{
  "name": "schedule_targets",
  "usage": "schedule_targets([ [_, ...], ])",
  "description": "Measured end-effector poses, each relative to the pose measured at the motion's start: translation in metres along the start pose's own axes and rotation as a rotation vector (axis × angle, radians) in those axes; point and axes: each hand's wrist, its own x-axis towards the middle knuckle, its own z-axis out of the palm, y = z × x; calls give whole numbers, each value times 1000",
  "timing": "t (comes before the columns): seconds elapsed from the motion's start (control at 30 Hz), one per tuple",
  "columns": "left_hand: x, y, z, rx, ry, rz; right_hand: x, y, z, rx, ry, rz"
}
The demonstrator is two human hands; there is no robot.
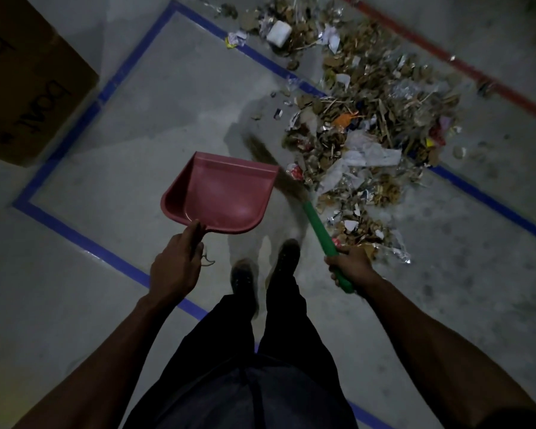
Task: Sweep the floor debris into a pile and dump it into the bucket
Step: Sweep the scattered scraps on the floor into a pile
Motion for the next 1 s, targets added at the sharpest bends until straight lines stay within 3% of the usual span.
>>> schedule_targets([
  [0.23, 13, 24, 1, 20, -7, 15, 24, -31, -33, -17, 128, -133],
  [0.5, 37, 86, 25, 62, -12, -14, 53, -10, -77, -246, -97, -74],
  [0.8, 77, 189, 77, 22, 77, -152, 156, -73, -195, -118, -55, -50],
  [1.0, 97, 246, 89, 7, 112, -194, 190, -112, -225, 15, -4, -7],
])
